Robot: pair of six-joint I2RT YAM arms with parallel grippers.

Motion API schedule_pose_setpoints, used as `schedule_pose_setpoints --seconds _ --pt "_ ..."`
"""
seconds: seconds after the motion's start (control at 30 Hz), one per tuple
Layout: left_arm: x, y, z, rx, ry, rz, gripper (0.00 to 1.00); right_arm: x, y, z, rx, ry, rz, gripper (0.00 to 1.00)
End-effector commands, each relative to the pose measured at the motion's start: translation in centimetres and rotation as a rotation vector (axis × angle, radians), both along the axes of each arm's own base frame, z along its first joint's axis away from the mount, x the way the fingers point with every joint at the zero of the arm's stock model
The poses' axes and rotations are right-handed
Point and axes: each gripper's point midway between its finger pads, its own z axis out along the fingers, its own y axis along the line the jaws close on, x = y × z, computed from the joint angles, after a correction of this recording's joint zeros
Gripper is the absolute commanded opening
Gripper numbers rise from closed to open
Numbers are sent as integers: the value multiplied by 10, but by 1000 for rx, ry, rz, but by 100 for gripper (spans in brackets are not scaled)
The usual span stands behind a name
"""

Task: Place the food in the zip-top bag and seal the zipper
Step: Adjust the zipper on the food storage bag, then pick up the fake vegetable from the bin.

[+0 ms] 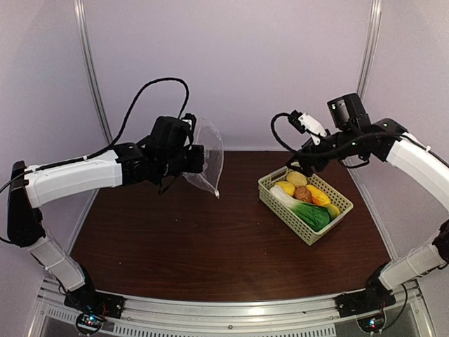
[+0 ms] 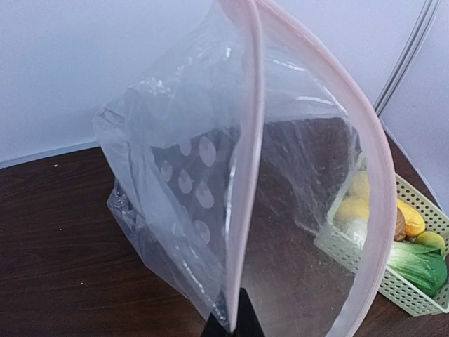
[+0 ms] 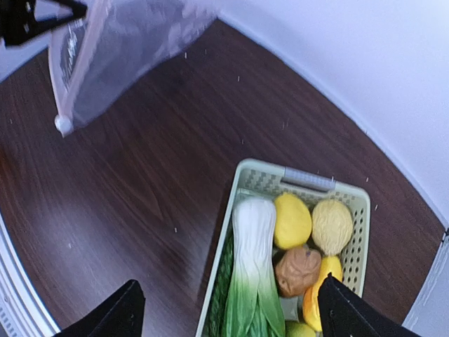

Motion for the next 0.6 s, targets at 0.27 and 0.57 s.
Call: schedule_pose_setpoints --seconds 0.27,0.57 --pt "-3 17 26 139 -33 -46 0 -20 -95 -169 -454 351 -12 74" --pt "-10 17 16 138 0 -70 0 -16 -105 -222 -526 487 5 70"
